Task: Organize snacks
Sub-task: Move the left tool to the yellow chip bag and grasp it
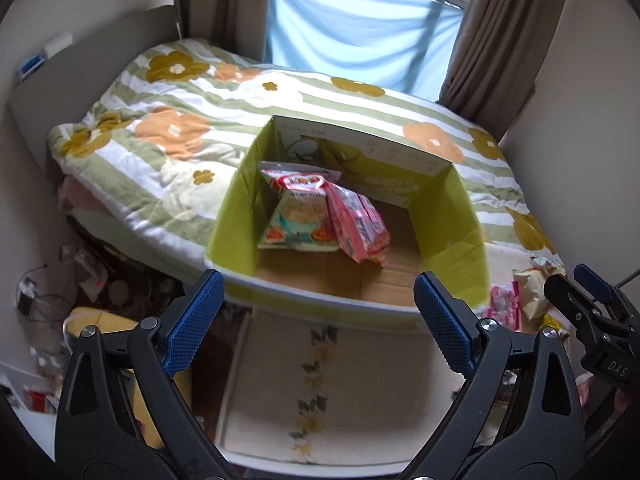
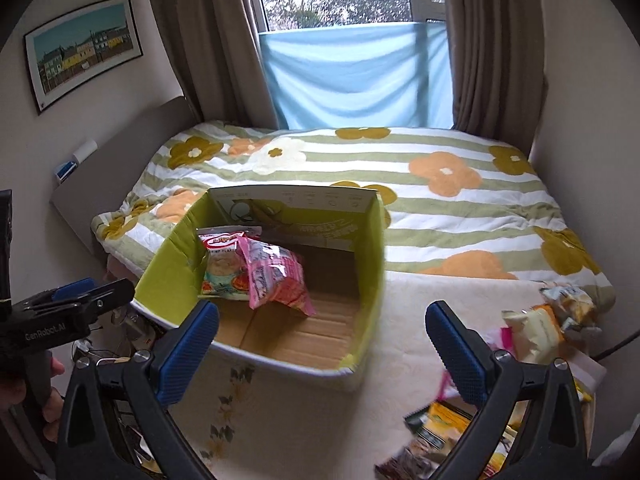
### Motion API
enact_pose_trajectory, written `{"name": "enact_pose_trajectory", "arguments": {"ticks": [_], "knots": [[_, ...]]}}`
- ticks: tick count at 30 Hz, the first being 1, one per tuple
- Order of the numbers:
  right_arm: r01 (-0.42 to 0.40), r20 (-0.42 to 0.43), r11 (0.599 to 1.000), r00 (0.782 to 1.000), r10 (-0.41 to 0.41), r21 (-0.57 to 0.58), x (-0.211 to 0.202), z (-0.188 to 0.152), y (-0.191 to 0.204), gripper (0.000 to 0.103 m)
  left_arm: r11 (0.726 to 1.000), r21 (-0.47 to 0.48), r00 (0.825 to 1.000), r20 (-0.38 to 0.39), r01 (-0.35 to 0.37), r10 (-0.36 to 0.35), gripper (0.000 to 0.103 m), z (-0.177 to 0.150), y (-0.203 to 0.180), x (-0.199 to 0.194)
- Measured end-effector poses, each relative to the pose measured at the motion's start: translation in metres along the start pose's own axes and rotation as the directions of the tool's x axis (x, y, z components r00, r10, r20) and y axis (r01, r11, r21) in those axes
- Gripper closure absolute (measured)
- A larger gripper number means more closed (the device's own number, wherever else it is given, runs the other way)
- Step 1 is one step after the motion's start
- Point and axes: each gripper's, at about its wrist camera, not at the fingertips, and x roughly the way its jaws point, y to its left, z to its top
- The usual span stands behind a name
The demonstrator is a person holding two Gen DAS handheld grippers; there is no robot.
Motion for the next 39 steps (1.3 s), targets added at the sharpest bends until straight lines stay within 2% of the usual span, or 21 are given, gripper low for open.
{"name": "enact_pose_trajectory", "arguments": {"ticks": [6, 11, 15, 19, 22, 27, 29, 34, 39], "knots": [[-0.025, 0.017, 0.999, 1.000, 0.024, 0.036, -0.040, -0.031, -0.037, 0.000, 1.000, -0.011, 1.000, 0.016, -0.014, 0.014, 0.008, -0.052, -0.037, -0.037], [-0.022, 0.019, 0.998, 1.000, 0.021, 0.058, -0.075, -0.062, -0.078, 0.000, 1.000, -0.017, 1.000, 0.024, -0.013, 0.014, 0.008, -0.084, -0.069, -0.053], [0.001, 0.015, 0.998, 1.000, -0.002, 0.057, -0.087, -0.078, -0.099, 0.000, 1.000, -0.014, 1.000, 0.004, 0.026, -0.026, 0.008, -0.105, -0.099, -0.051], [0.016, -0.009, 0.996, 1.000, -0.016, 0.091, -0.094, -0.098, -0.129, 0.000, 0.997, 0.029, 0.997, -0.035, 0.068, -0.067, 0.008, -0.122, -0.130, -0.037], [0.035, -0.044, 0.986, 0.999, -0.028, 0.163, -0.092, -0.117, -0.157, 0.000, 0.992, 0.056, 0.990, -0.093, 0.116, -0.111, 0.008, -0.129, -0.151, -0.017], [0.063, -0.083, 0.970, 0.996, -0.044, 0.235, -0.085, -0.137, -0.180, 0.000, 0.971, 0.107, 0.959, -0.209, 0.215, -0.190, 0.008, -0.138, -0.182, 0.031], [0.062, -0.105, 0.946, 0.994, -0.030, 0.319, -0.077, -0.152, -0.195, 0.000, 0.960, 0.133, 0.945, -0.250, 0.247, -0.209, 0.008, -0.142, -0.194, 0.050], [0.072, -0.149, 0.906, 0.989, -0.010, 0.417, -0.058, -0.178, -0.207, 0.000, 0.933, 0.171, 0.908, -0.341, 0.316, -0.245, 0.008, -0.148, -0.217, 0.099], [0.060, -0.159, 0.881, 0.987, 0.017, 0.469, -0.042, -0.188, -0.210, 0.000, 0.912, 0.197, 0.877, -0.405, 0.359, -0.258, 0.009, -0.152, -0.230, 0.132]]}}
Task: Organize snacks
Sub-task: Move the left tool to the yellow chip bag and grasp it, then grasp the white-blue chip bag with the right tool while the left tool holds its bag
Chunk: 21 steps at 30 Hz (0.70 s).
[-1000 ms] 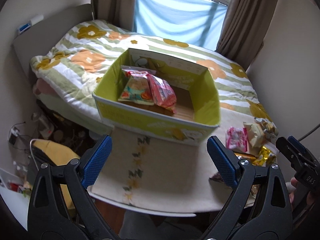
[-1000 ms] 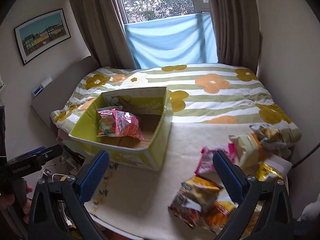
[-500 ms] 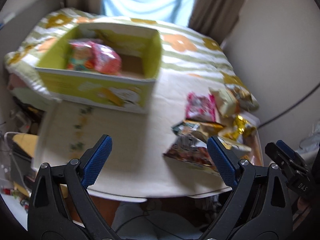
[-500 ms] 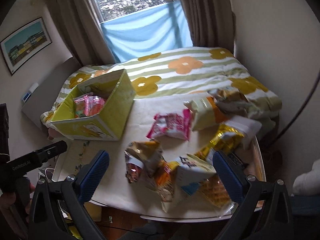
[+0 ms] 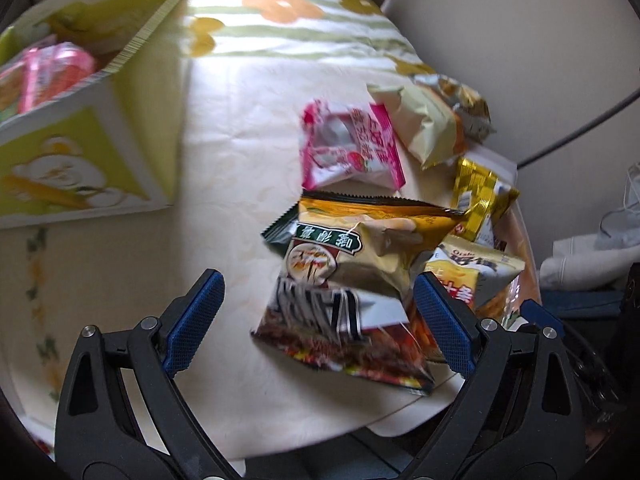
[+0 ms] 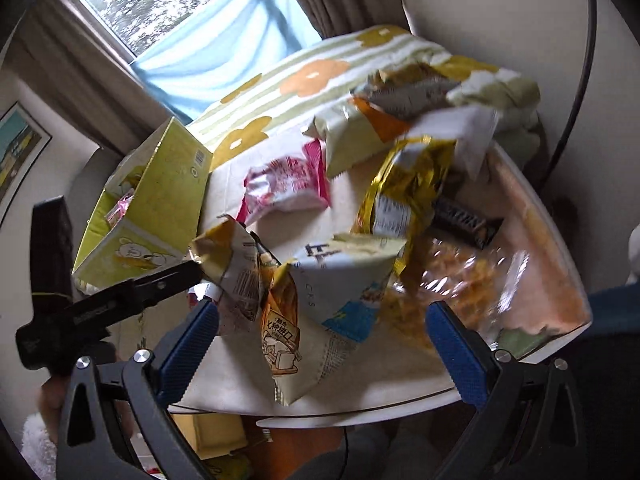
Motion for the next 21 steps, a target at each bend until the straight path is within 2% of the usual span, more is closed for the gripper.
{"name": "enact_pose_trajectory", "arguments": {"ticks": [5, 7, 12, 21], "knots": [[-0.025, -0.016, 0.999, 1.000, 0.025, 0.045, 0.016, -0.003, 0.000, 0.000, 0.997, 0.013, 0.996, -0.051, 0.073, -0.072, 0.017, 0.006, -0.001, 0.020], [-0.033, -0.016, 0.998, 0.999, 0.034, 0.060, 0.022, -0.002, 0.001, 0.000, 0.996, 0.023, 0.994, -0.064, 0.091, -0.090, 0.029, 0.007, -0.003, 0.023], [-0.030, -0.012, 0.997, 0.999, 0.031, 0.076, 0.026, -0.001, 0.000, 0.000, 0.993, 0.049, 0.991, -0.090, 0.106, -0.101, 0.035, 0.007, -0.009, 0.031], [-0.033, -0.034, 0.993, 0.999, 0.037, 0.117, 0.039, -0.002, -0.009, 0.000, 0.992, 0.021, 0.988, -0.104, 0.121, -0.118, 0.042, 0.009, -0.005, 0.029]]}}
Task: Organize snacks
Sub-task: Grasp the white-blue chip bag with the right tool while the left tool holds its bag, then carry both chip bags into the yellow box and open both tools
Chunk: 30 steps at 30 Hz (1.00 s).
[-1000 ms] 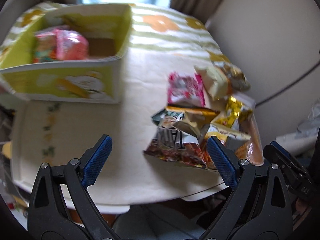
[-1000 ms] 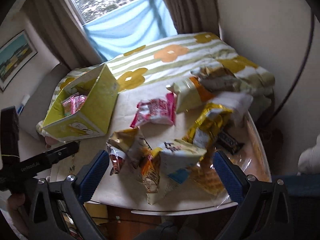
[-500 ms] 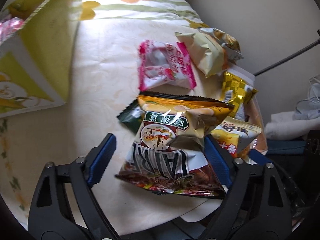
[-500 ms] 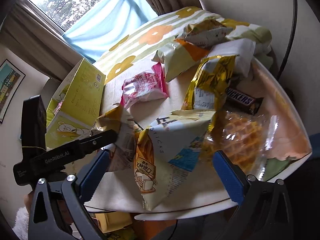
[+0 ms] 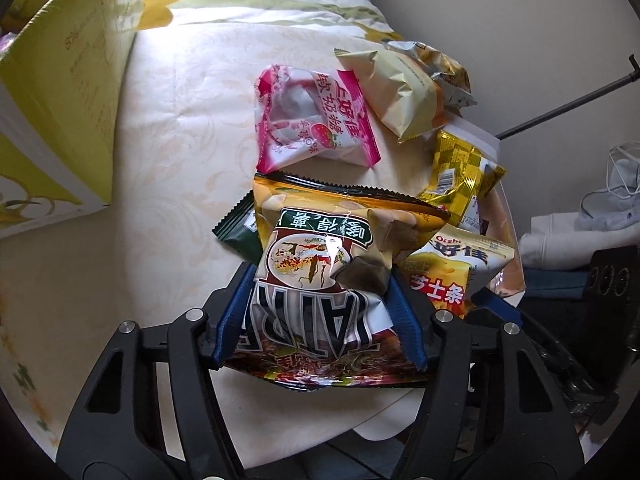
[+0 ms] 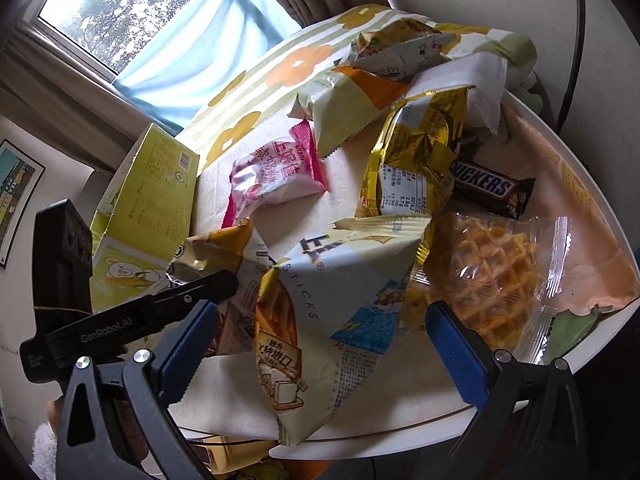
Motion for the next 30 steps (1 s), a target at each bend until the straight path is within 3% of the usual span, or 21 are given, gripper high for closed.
{"name": "enact_pose_trajectory", "arguments": {"ticks": [12, 14, 15, 16, 18, 22, 30], "knots": [[-0.009, -0.022, 1.000, 1.000, 0.009, -0.022, 0.020, 0.001, 0.003, 0.000, 1.000, -0.012, 0.999, 0.046, -0.023, 0.023, 0.043, -0.005, 0.004, -0.018], [-0.004, -0.038, 0.998, 0.999, 0.002, -0.057, 0.029, 0.002, 0.008, 0.013, 0.999, -0.020, 0.998, 0.054, -0.027, 0.028, 0.043, -0.005, 0.006, -0.021], [-0.004, -0.038, 0.998, 0.999, 0.002, -0.057, 0.029, 0.002, 0.008, 0.029, 0.999, -0.024, 0.998, 0.058, -0.030, 0.031, 0.043, -0.006, 0.007, -0.023], [-0.026, -0.076, 0.998, 0.997, 0.022, -0.059, 0.038, 0.001, 0.008, 0.034, 0.999, -0.026, 0.998, 0.060, -0.032, 0.033, 0.043, -0.006, 0.008, -0.023], [-0.032, -0.071, 0.998, 0.997, 0.028, -0.054, 0.038, 0.001, 0.008, 0.036, 0.999, -0.032, 0.997, 0.065, -0.034, 0.036, 0.043, -0.008, 0.009, -0.027], [-0.013, -0.067, 0.994, 0.998, 0.006, -0.107, 0.036, -0.002, 0.014, 0.050, 0.998, -0.044, 0.995, 0.087, -0.038, 0.042, 0.043, -0.011, 0.009, -0.037], [-0.036, -0.038, 0.987, 0.999, 0.030, -0.158, 0.008, -0.003, 0.022, 0.051, 0.997, -0.066, 0.988, 0.149, -0.040, 0.050, 0.043, -0.021, -0.003, -0.069]]}}
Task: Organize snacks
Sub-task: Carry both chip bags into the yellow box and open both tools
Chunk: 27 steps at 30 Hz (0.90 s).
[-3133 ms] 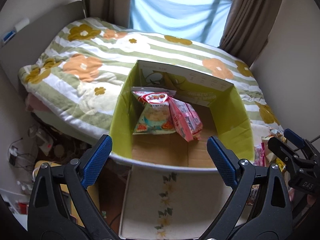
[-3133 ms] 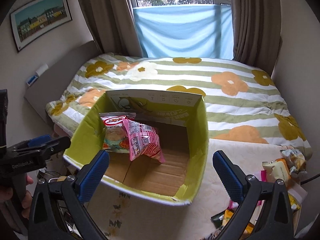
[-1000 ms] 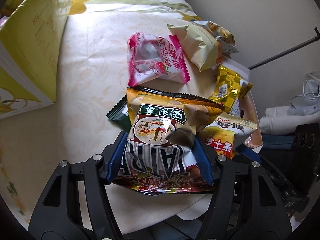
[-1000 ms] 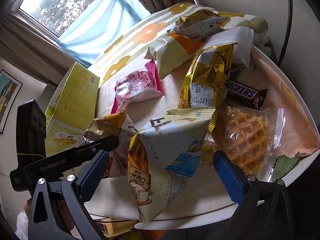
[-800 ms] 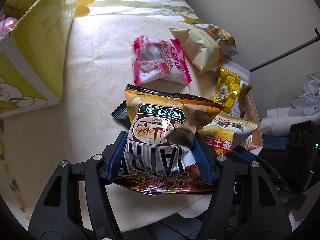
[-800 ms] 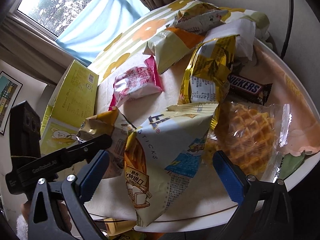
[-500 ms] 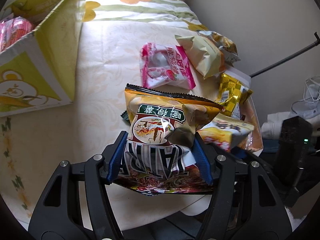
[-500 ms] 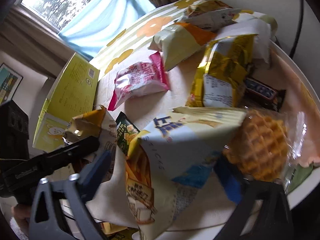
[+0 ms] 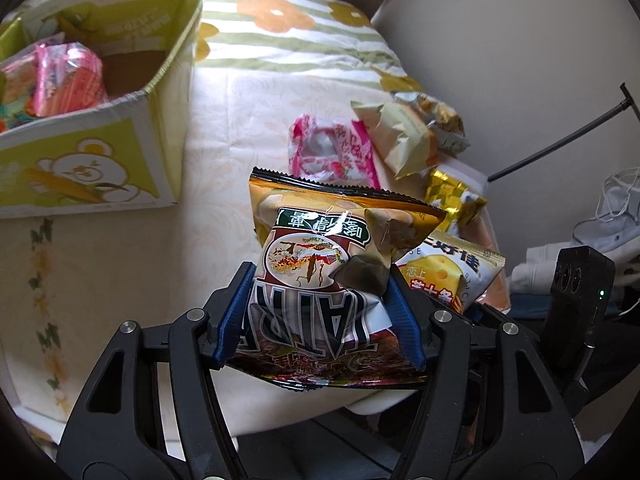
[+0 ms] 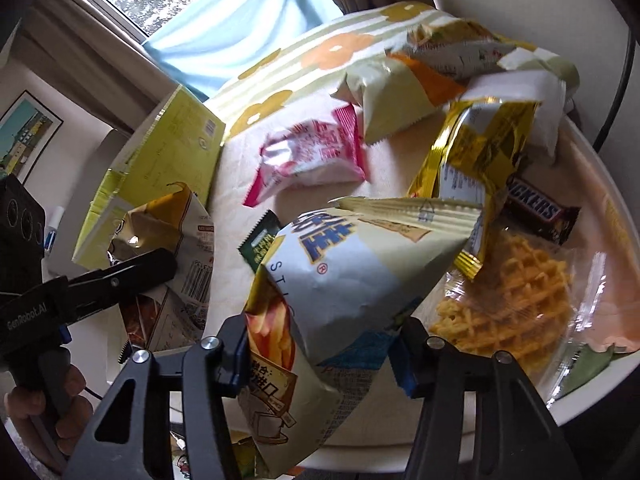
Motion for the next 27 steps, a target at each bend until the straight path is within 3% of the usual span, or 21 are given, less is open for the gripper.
{"name": "enact_pose_trajectory", "arguments": {"ticks": [7, 12, 20, 27], "knots": [[-0.032, 0.048, 0.994, 0.998, 0.037, -0.103, -0.041, 0.006, 0.020, 0.052, 0.999, -0.037, 0.996, 0.090, 0.005, -0.001, 0.043, -0.012, -0.015, -0.048], [-0.067, 0.079, 0.982, 0.993, 0.083, -0.177, -0.071, 0.015, 0.040, 0.051, 0.997, -0.078, 0.983, 0.184, -0.005, 0.019, 0.043, -0.021, -0.024, -0.093], [-0.131, 0.098, 0.952, 0.982, 0.163, -0.277, -0.095, 0.035, 0.083, 0.051, 0.987, -0.139, 0.937, 0.325, -0.082, 0.124, 0.043, -0.018, 0.000, -0.168], [-0.173, 0.105, 0.918, 0.969, 0.223, -0.357, -0.079, 0.058, 0.143, 0.051, 0.972, -0.202, 0.904, 0.384, -0.116, 0.188, 0.043, 0.003, 0.050, -0.205]]}}
